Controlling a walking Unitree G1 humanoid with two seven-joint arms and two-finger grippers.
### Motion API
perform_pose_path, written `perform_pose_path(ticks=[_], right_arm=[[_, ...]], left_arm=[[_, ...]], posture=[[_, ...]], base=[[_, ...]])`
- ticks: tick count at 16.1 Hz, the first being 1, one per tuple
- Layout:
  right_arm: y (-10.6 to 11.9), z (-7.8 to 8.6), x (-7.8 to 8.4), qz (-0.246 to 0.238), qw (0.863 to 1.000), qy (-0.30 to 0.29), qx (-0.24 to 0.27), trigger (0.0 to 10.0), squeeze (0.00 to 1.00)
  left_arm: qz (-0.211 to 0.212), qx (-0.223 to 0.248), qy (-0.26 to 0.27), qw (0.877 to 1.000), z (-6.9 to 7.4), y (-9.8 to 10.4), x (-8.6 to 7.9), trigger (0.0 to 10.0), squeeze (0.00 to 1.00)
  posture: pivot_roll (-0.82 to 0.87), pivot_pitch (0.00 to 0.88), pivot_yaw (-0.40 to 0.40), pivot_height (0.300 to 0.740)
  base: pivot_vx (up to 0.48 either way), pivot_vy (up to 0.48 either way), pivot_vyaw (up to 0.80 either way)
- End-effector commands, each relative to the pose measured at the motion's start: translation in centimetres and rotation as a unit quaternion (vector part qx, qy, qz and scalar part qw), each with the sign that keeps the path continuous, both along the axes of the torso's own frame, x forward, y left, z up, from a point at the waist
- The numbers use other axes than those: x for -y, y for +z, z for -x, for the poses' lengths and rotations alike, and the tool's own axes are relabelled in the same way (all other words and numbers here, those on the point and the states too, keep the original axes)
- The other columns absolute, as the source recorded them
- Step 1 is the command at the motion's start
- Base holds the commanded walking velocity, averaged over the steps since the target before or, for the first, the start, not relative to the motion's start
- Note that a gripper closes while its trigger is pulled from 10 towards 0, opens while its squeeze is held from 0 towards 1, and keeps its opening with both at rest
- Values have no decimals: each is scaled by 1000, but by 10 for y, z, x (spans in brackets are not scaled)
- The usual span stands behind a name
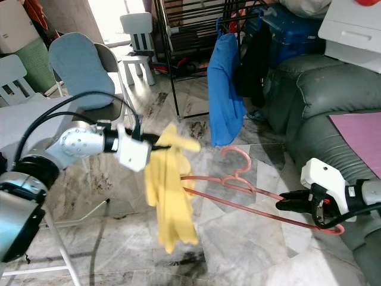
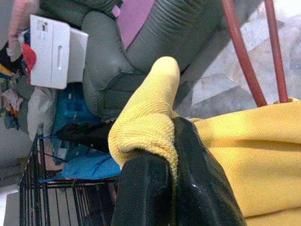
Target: Hang hanger
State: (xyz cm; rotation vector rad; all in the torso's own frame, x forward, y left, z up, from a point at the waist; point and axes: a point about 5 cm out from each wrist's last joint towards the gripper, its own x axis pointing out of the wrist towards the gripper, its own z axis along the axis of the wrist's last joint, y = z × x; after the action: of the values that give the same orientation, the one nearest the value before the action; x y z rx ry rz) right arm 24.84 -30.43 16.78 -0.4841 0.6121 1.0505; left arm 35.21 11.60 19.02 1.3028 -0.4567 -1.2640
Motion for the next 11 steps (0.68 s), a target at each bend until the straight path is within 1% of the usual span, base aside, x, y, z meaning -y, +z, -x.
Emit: perform_pose_path(ticks=[1,2,3,4,5,6,7,8,9,10,11], right_arm=[[0,-1,-2,-2,1000,10,2,10000,0],[-1,-1,-3,-2,1000,9,1,10000,0],[-9,-2,-6,0,1000,3,-2,10000,0],[-14,-4,-7,3,1000,-3,-2,10000,0],[-23,-7,-9,1,1000,-20,-4,10000,0],[-32,-8,-12,-7,1000,-27,-11,10000,0],[-39,-9,-15,-14,999,-36,-18,10000,0],[-53,-12,-19,-15,998,-58,-24,10000,0],[-56,-13,-20,-14,997,-66,-25,10000,0],[-66,-24,-17,-2,992,-122,-3,10000,0],[-67,-33,-14,1,985,-171,17,10000,0]], left_arm=[[7,29,-3,1000,-1,9,-4,10000,0],[9,38,-7,999,0,10,-3,10000,0],[36,50,-13,998,-1,16,3,10000,0],[50,60,-19,997,-1,20,7,10000,0],[82,83,-36,993,1,29,14,10000,0],[105,97,-52,988,3,35,20,10000,0],[118,112,-72,984,7,39,25,10000,0],[142,123,-103,977,13,44,34,10000,0],[146,124,-109,975,14,44,35,10000,0],[153,122,-120,973,17,42,38,10000,0],[154,117,-116,974,17,39,37,10000,0]], posture=[[-232,0,157,740],[-232,0,156,740],[-230,0,155,740],[-231,0,153,740],[-228,0,151,740],[-226,0,150,740],[-223,0,146,740],[-215,0,141,740],[-215,0,141,740],[-211,0,137,740],[-210,0,136,740]], base=[[0,0,0],[0,0,0],[0,0,0],[0,0,0],[0,0,0],[0,0,0],[0,0,0],[0,0,0],[0,0,0],[0,0,0],[0,0,0]])
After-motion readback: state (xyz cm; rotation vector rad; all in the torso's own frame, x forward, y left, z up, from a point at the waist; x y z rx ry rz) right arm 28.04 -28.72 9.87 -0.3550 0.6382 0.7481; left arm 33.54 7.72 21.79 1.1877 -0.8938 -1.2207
